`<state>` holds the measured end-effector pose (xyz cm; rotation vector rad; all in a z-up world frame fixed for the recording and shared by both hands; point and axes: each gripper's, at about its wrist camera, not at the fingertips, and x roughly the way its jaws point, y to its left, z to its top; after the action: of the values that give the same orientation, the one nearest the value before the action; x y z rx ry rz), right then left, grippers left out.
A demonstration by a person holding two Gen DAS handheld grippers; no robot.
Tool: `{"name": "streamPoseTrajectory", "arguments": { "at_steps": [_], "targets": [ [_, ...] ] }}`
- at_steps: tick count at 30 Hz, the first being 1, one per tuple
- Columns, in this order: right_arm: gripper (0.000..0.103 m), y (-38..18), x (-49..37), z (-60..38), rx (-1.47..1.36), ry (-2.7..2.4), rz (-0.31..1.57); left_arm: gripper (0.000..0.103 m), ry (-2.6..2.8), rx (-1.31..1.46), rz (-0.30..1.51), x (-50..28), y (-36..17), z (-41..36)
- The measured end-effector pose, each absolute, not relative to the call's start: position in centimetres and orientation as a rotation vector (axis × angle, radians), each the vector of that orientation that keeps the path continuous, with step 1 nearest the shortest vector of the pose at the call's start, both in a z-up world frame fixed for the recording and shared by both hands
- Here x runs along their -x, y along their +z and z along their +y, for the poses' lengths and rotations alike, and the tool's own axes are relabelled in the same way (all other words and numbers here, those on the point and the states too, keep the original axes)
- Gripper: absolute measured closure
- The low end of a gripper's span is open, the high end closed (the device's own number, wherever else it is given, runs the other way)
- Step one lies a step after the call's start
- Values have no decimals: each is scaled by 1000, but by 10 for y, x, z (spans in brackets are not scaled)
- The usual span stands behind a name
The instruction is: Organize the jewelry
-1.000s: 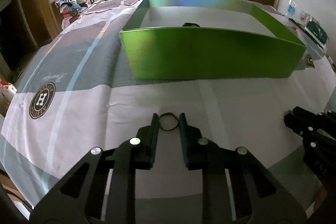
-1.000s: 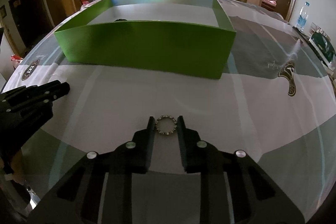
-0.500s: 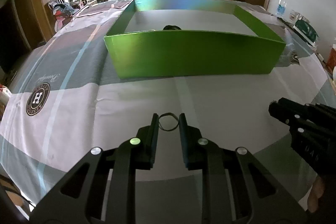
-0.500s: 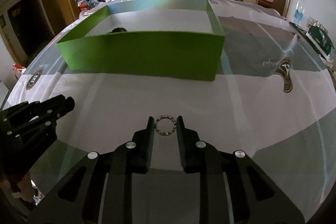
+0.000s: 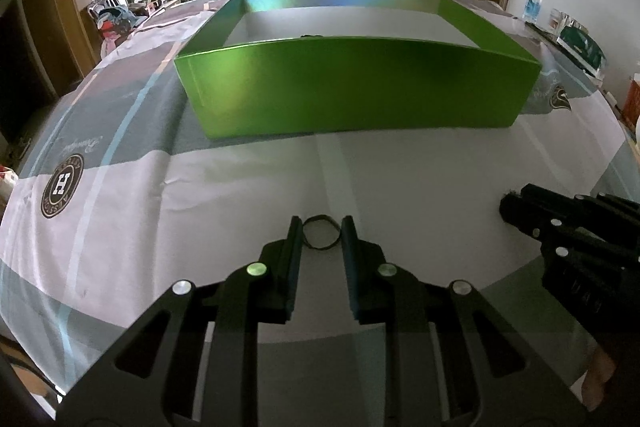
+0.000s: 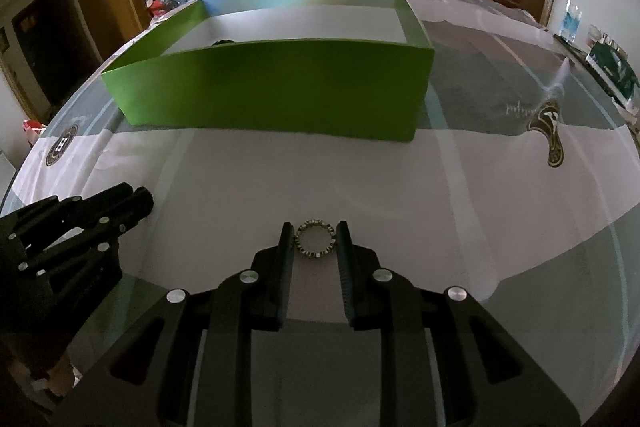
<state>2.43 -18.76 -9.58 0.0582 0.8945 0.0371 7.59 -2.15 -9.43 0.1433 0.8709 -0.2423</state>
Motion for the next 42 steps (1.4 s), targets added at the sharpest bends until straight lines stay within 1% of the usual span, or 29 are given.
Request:
{"name": "streamPoseTrajectory", "arguments": {
  "at_steps": [1, 3, 5, 7, 13, 14, 15, 16, 17, 19, 24, 26, 27, 32, 33, 34, 36, 39, 41, 42],
  "targets": [
    [78, -96, -24, -187, -55, 41, 894, 81, -242, -143, 871, -75, -94, -21],
    [69, -96, -24, -186, -55, 44, 894, 80, -241, -142, 870, -76, -94, -21],
    [65, -96, -23, -185, -55, 43, 893, 76, -236, -145, 869, -76, -95, -21],
    [65, -97, -23, -185, -51, 39, 890, 72, -228, -147, 866, -76, -95, -20],
    [65, -98, -24, -181, -26, 27, 880, 70, -228, -147, 863, -76, -95, -19],
    [68, -99, -24, -180, -24, 27, 877, 70, -228, -146, 863, -76, -95, -18],
    [77, -98, -24, -180, -22, 26, 875, 70, -228, -145, 864, -76, -95, -18],
    [81, -98, -24, -180, -22, 26, 875, 73, -232, -144, 865, -76, -95, -18],
    [81, -98, -24, -181, -26, 31, 876, 75, -240, -139, 866, -76, -96, -18],
    [81, -98, -24, -182, -29, 33, 876, 83, -249, -139, 867, -75, -96, -19],
    [82, -93, -20, -188, -45, 39, 864, 84, -248, -133, 874, -74, -94, -18],
    [82, -89, -18, -194, -56, 29, 853, 88, -248, -128, 870, -73, -92, -16],
    [82, -87, -17, -197, -62, 24, 849, 92, -248, -125, 870, -72, -91, -16],
    [82, -80, -13, -212, -88, -7, 834, 92, -248, -110, 859, -72, -85, -11],
    [82, -80, -13, -215, -93, -11, 836, 91, -252, -108, 857, -72, -84, -9],
    [82, -80, -13, -215, -95, -9, 839, 84, -256, -111, 855, -71, -84, -8],
    [82, -82, -13, -214, -94, -1, 848, 74, -255, -120, 852, -69, -86, -6],
    [82, -87, -15, -209, -90, 17, 864, 68, -264, -112, 865, -69, -89, -3],
    [81, -91, -17, -204, -88, 31, 873, 62, -274, -105, 873, -70, -92, -3],
    [81, -92, -17, -202, -86, 35, 875, 55, -278, -110, 873, -70, -92, -5]
  ]
}}
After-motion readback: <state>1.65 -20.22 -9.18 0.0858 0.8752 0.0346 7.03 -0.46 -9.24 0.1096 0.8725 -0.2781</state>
